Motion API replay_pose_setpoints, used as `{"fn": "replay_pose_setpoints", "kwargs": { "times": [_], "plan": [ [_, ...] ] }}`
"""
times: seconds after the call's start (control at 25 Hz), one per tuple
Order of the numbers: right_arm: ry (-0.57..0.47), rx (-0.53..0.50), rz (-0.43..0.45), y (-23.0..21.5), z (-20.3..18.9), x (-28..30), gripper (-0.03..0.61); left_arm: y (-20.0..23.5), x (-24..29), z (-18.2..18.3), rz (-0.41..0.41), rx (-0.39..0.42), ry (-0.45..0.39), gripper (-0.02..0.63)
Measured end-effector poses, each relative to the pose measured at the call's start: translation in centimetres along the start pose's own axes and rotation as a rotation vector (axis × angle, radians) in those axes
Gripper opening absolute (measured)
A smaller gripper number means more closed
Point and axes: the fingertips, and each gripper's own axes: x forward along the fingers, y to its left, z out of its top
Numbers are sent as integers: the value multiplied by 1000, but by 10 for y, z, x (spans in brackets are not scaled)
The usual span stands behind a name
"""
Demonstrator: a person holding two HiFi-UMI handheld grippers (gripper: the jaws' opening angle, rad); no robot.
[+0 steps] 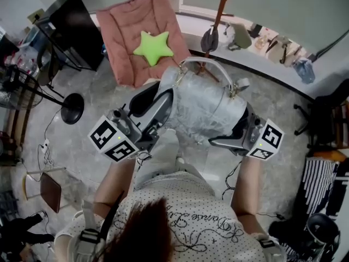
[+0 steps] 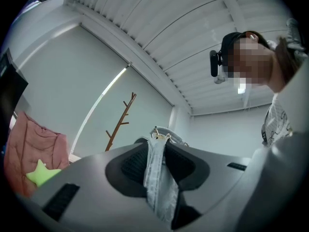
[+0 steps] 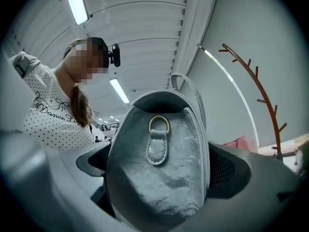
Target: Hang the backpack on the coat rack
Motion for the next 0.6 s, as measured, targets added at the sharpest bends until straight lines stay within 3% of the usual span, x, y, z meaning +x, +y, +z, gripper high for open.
{"fn": "replay_pose_setpoints", "kwargs": {
  "times": [0.16, 0.6],
  "plan": [
    [-32, 15, -18, -28, 9, 3, 594, 21, 15, 1, 14, -18, -21, 112],
    [41, 4, -82, -139, 13, 36, 594, 120, 87, 2, -14, -12, 0, 114]
  ]
}}
